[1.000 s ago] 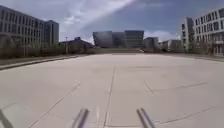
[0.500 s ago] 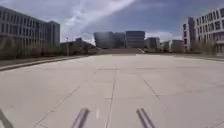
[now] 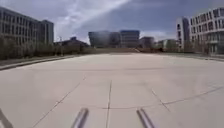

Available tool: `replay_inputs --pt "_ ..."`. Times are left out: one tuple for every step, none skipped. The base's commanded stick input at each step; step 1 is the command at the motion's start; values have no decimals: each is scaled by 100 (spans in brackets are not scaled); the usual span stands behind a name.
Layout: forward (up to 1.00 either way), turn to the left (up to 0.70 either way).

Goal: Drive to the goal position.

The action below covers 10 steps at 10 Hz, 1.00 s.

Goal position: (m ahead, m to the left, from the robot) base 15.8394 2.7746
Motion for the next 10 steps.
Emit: replay_inputs --pt "50 0" --pt "50 0" --pt "50 0" --pt "50 0" --pt "50 0" --pt "50 0" --pt "50 0" --pt "50 0" --pt "50 0" --pt "50 0"
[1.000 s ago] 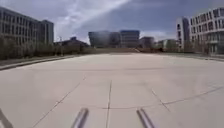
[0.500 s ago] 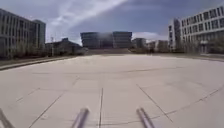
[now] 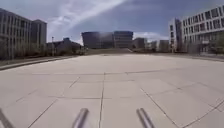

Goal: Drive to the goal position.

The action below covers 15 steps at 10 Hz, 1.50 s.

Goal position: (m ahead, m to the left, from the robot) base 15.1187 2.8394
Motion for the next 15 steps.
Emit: replay_inputs --pt "50 0" --pt "50 0" --pt "50 0" --pt "50 0" --pt "50 0" --pt "50 0" --pt "50 0" --pt "50 0" --pt "50 0" --pt "50 0" --pt "50 0" --pt "50 0" --pt "50 0" --pt "50 0" --pt "50 0"
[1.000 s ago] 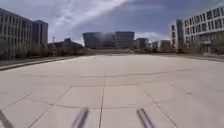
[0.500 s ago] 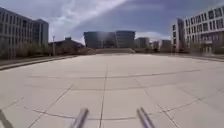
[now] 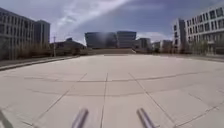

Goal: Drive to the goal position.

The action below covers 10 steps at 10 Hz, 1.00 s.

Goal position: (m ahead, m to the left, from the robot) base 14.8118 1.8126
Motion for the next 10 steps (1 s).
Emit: replay_inputs --pt "50 0" --pt "50 0" --pt "50 0" --pt "50 0" --pt "50 0" --pt "50 0" --pt "50 0" --pt "50 0" --pt "50 0" --pt "50 0"
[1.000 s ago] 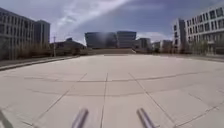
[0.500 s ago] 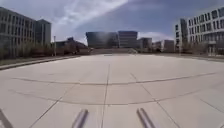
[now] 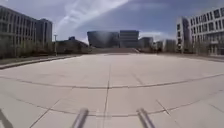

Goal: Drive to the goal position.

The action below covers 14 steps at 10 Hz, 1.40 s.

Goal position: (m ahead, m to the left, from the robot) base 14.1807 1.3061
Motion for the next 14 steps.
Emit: replay_inputs --pt "50 0" --pt "50 0" --pt "50 0" --pt "50 0" --pt "50 0" --pt "50 0" --pt "50 0" --pt "50 0" --pt "50 0" --pt "50 0" --pt "50 0" --pt "50 0" --pt "50 0" --pt "50 0"
